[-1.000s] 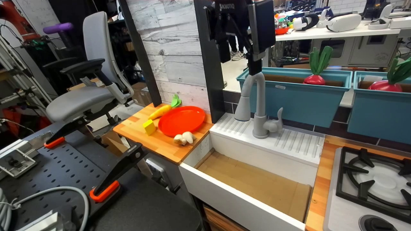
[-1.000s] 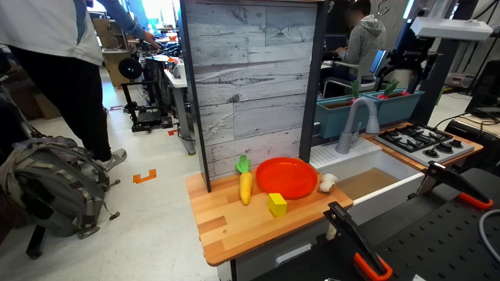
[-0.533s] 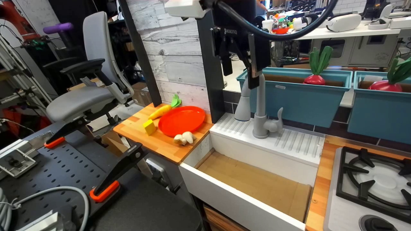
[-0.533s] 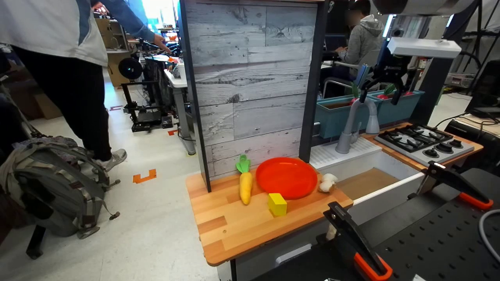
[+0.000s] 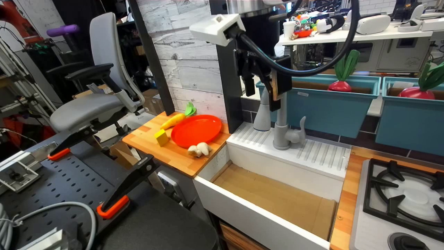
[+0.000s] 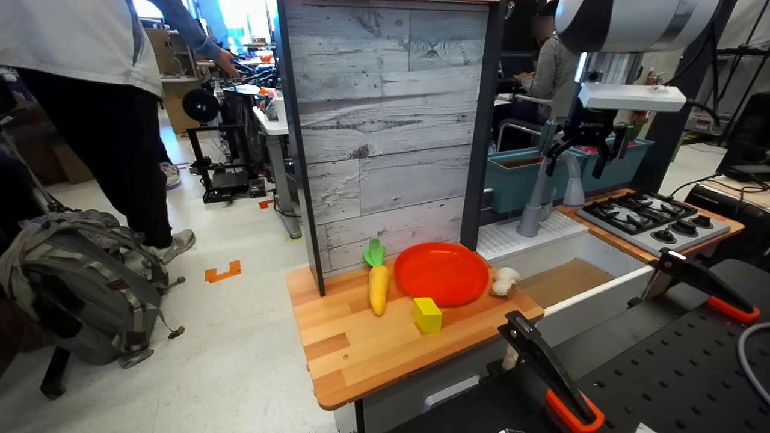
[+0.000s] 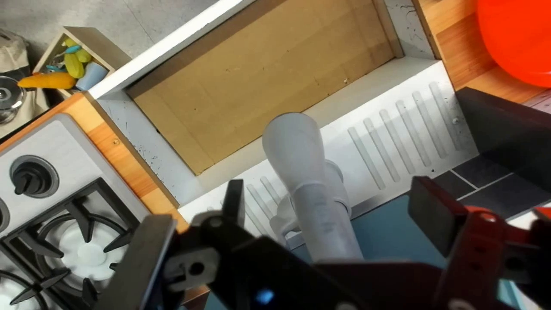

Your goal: Slide the tap to the left

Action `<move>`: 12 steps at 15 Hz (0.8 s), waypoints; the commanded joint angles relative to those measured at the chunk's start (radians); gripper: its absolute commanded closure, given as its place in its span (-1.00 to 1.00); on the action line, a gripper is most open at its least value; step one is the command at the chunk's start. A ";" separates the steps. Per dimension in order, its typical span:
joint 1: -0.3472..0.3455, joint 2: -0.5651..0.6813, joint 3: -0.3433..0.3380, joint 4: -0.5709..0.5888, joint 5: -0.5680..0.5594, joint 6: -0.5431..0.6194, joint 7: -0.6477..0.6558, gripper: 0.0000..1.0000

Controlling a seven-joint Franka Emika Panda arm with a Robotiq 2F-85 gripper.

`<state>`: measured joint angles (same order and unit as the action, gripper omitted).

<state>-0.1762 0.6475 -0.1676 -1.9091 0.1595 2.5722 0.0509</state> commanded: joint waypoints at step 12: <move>-0.005 -0.020 0.048 -0.018 -0.010 -0.005 0.017 0.86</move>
<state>-0.1721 0.6632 -0.1658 -1.8951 0.1262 2.5723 0.0633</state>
